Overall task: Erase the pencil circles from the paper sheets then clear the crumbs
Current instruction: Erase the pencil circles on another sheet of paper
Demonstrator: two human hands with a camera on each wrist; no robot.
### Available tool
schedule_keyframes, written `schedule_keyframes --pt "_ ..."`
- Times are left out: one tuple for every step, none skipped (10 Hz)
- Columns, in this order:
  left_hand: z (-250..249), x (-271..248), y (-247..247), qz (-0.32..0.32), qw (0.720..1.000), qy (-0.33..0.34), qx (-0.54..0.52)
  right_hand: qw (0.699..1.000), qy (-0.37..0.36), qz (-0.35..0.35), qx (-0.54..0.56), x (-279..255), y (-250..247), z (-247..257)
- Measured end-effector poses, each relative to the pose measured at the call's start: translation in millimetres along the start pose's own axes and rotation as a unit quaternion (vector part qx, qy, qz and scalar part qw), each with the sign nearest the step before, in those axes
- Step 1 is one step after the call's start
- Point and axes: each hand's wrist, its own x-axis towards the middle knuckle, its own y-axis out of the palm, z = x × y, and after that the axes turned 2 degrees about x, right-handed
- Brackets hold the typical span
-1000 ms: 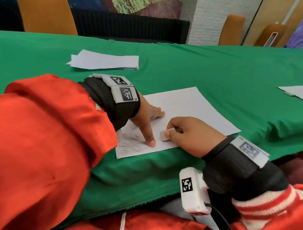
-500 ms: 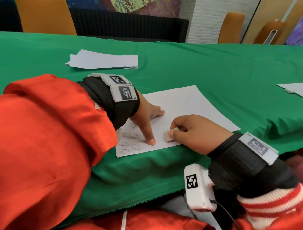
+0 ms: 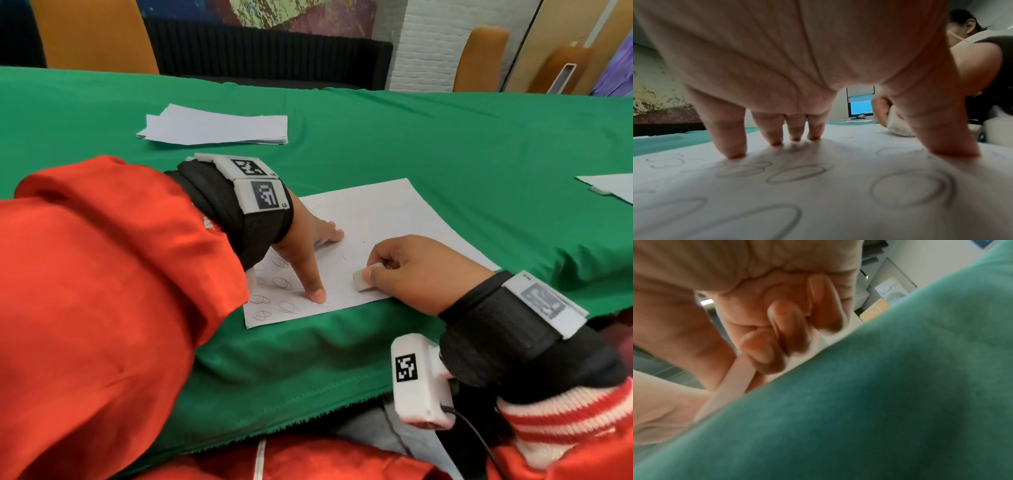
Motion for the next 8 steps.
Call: schedule_keyframes --pt "-0.5 -0.7 0.0 0.000 1.000 0.001 0.000 1.000 -0.011 0.023 -0.005 -1.4 -1.2 1.6" --pt "-0.4 0.0 0.1 0.000 1.000 0.001 0.000 1.000 -0.009 0.014 0.000 -0.5 -0.2 1.5" --pt "0.5 0.3 0.1 0.002 1.000 0.001 0.000 1.000 0.001 0.002 0.007 1.2 0.5 1.0" --pt "0.5 0.2 0.2 0.002 1.000 0.001 0.002 0.999 -0.010 0.037 0.008 0.1 -1.5 4.3" --pt "0.8 1.2 0.1 0.005 1.000 0.000 0.000 1.000 -0.002 0.014 0.014 2.2 0.7 5.1" --pt "0.8 1.0 0.5 0.006 1.000 -0.001 0.002 0.999 -0.008 0.031 0.011 2.4 0.7 6.3" --pt "-0.1 0.0 0.5 0.003 1.000 0.000 0.003 0.999 -0.013 0.042 0.008 2.0 -0.3 7.7" --pt "-0.3 -0.1 -0.2 0.001 1.000 -0.002 0.000 1.000 -0.002 0.002 0.015 5.3 2.4 6.4"
